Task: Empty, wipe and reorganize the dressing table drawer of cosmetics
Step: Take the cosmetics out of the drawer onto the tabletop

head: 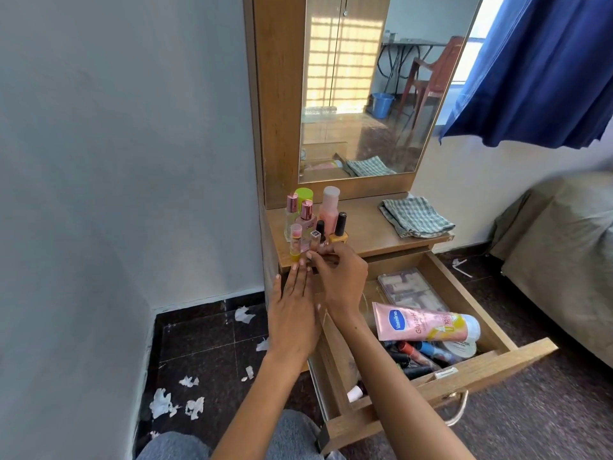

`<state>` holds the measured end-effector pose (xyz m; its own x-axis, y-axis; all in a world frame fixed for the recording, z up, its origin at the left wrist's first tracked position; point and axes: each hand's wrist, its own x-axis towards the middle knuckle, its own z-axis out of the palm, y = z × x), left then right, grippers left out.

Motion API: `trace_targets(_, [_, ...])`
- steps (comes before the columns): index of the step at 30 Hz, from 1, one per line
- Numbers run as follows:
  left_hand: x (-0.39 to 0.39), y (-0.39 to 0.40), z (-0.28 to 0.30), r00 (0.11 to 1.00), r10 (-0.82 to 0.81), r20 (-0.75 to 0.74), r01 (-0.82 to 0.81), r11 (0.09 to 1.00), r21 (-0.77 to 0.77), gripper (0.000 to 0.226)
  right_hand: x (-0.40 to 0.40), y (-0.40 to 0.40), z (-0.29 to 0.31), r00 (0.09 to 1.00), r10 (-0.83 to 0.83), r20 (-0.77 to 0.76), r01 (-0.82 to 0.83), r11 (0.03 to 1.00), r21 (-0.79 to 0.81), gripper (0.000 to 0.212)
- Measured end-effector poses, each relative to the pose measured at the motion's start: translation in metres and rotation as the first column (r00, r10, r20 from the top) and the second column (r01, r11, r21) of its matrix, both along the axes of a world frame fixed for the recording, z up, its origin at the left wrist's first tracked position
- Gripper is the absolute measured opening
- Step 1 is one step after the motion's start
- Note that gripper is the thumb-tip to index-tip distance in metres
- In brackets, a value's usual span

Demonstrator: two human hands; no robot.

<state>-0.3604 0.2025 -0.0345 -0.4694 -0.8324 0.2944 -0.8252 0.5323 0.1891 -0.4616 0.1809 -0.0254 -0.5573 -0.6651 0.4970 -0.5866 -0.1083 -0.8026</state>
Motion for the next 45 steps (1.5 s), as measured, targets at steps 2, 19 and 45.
trace_targets(2, [0.0, 0.0, 0.0, 1.0, -0.002, -0.007, 0.002, 1.0, 0.011, 0.059, -0.001, 0.0, 0.0, 1.0, 0.007, -0.017, -0.007, 1.0, 0.002, 0.011])
trace_targets(19, [-0.014, 0.029, 0.014, 0.906, -0.397, 0.148, 0.375, 0.914, 0.154, 0.039, -0.087, 0.105, -0.027, 0.951, 0.14, -0.275, 0.014, 0.87, 0.493, 0.01])
trace_targets(45, [-0.028, 0.008, 0.026, 0.962, -0.134, -0.237, 0.139, 0.99, 0.002, 0.015, -0.078, 0.101, -0.023, 0.938, 0.344, 0.052, -0.339, 0.869, 0.361, 0.034])
